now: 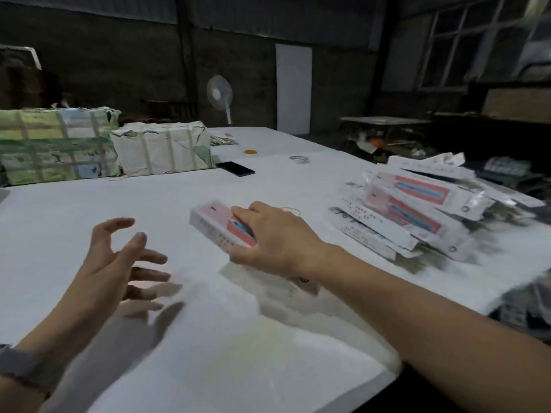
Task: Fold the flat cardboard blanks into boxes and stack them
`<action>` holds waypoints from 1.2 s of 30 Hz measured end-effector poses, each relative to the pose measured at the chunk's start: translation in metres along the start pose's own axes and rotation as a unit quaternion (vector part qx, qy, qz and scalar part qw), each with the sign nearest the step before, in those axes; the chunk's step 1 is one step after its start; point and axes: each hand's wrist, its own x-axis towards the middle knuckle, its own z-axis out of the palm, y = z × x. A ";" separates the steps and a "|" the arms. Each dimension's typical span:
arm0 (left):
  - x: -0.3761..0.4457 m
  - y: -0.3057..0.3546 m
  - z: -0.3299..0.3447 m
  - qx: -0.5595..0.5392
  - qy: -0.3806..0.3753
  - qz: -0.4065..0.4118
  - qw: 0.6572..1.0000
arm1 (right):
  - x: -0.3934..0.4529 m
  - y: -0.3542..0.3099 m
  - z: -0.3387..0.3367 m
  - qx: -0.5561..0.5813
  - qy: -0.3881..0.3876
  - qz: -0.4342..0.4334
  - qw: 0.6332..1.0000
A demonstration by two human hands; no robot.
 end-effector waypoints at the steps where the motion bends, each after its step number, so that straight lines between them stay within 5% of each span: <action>1: 0.001 -0.003 -0.002 0.015 0.008 -0.005 1.000 | -0.009 0.020 -0.012 -0.020 0.004 0.028 0.999; 8: 0.005 -0.022 -0.003 0.096 -0.005 -0.038 0.995 | -0.056 0.160 -0.087 -0.185 0.014 0.236 0.954; 15: -0.001 -0.015 0.001 0.133 -0.019 -0.046 0.990 | -0.066 0.212 -0.074 -0.255 0.050 0.262 0.929; 20: -0.013 0.000 0.010 0.137 -0.035 -0.041 0.989 | -0.038 0.156 -0.053 -0.136 0.101 0.192 0.967; 25: -0.021 0.011 0.012 0.156 -0.009 -0.037 0.987 | 0.002 0.049 -0.007 0.040 0.065 0.056 0.996; 33: -0.011 0.005 -0.014 0.336 0.060 0.015 0.940 | 0.064 -0.088 0.081 0.251 0.032 -0.066 0.965; 36: -0.008 0.004 -0.019 0.337 0.080 0.007 0.938 | 0.065 -0.096 0.106 0.241 0.027 -0.095 0.966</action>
